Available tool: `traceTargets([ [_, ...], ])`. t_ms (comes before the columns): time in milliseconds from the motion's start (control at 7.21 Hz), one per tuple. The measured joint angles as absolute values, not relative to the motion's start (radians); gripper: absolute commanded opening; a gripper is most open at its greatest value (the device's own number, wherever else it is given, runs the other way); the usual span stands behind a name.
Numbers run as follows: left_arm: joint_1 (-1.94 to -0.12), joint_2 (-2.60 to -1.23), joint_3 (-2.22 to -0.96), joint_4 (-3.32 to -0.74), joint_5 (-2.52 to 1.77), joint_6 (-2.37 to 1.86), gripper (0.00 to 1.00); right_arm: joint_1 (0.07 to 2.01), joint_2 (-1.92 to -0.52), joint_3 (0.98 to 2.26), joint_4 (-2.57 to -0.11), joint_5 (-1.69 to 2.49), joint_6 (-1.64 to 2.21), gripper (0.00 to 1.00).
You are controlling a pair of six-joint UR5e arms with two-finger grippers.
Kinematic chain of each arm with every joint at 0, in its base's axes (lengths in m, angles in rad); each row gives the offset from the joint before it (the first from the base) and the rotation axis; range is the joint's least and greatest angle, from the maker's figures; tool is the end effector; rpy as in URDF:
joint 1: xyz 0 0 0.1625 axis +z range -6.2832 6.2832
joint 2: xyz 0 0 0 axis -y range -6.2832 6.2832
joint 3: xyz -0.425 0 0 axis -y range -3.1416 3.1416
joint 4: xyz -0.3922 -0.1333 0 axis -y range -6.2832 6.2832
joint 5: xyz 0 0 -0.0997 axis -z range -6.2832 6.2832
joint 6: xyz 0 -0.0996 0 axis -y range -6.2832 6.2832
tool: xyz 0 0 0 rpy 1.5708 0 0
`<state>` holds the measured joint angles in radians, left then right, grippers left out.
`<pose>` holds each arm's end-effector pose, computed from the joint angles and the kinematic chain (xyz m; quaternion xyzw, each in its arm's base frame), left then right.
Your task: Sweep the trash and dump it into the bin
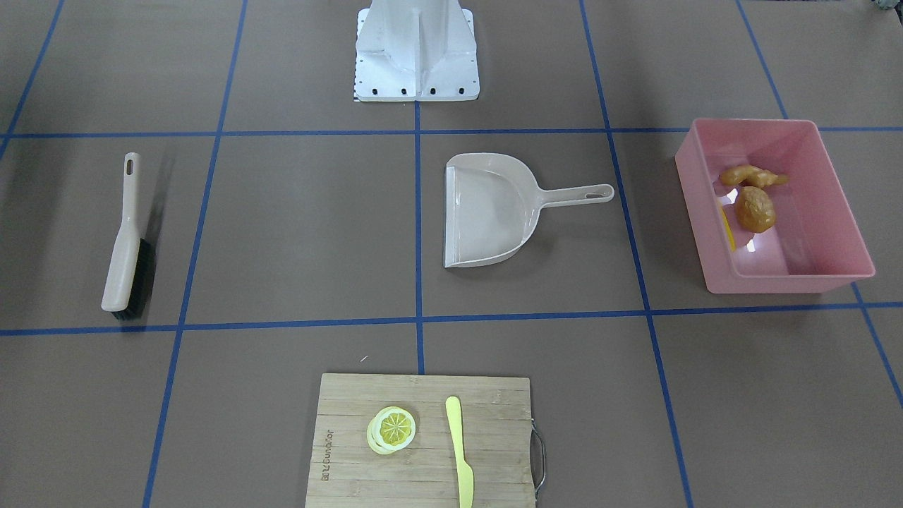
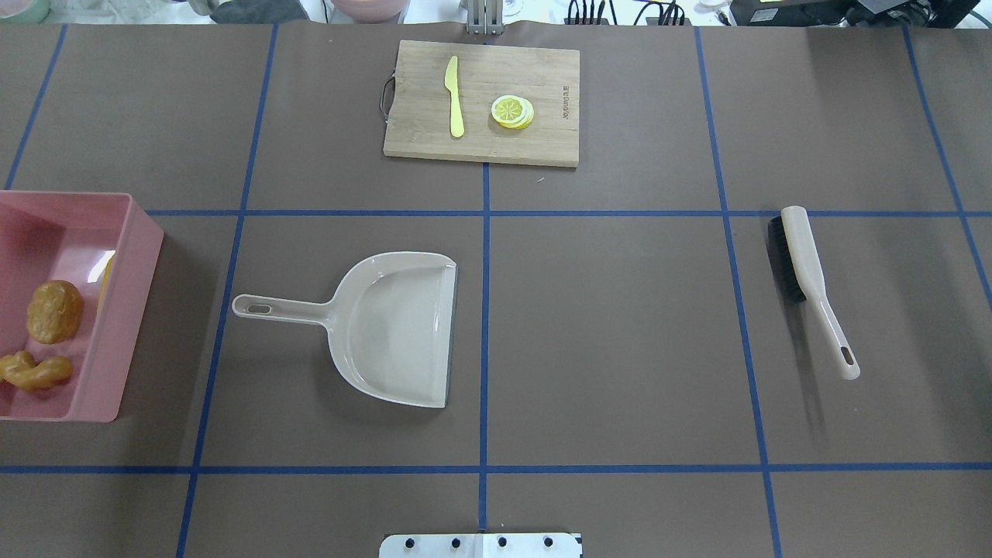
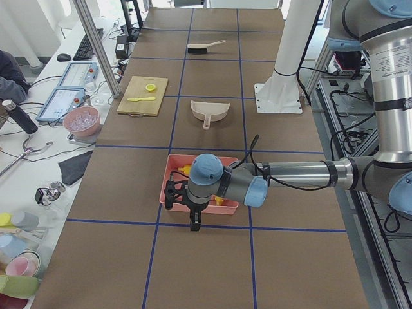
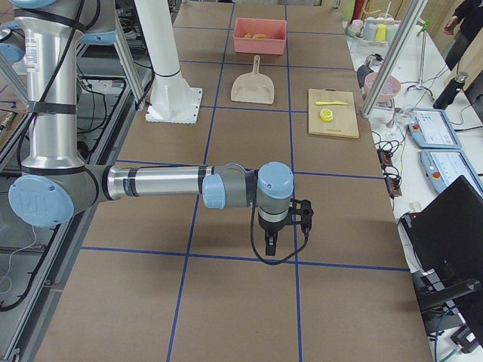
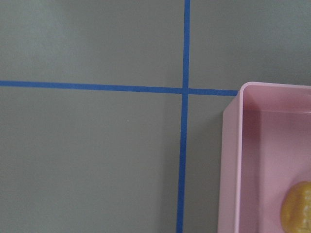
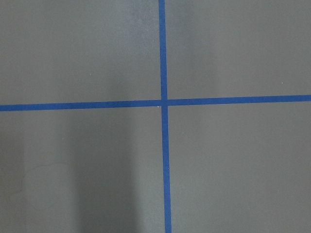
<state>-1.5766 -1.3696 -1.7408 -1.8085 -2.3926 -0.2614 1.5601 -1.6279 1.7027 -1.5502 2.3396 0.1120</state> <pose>-0.0628 -0.4182 0.6371 0.0431 0.4061 -0.0807 0.9092 0.0590 -0.4736 0.6193 0.0212 -0.3766 0.0290 0.9257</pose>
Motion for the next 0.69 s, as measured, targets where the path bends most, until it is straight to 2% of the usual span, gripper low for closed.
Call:
traceTargets([
  [277,-1.589,-1.399,-1.731,-1.712,-2.376,-0.262,0.98,1.56,-1.629,1.703,-1.551,2.342,0.112,1.0],
  [693,-1.592,-1.399,-1.749,-1.712,-2.207,-0.252,0.98,1.56,-1.629,1.697,-1.551,2.344,0.112,1.0],
])
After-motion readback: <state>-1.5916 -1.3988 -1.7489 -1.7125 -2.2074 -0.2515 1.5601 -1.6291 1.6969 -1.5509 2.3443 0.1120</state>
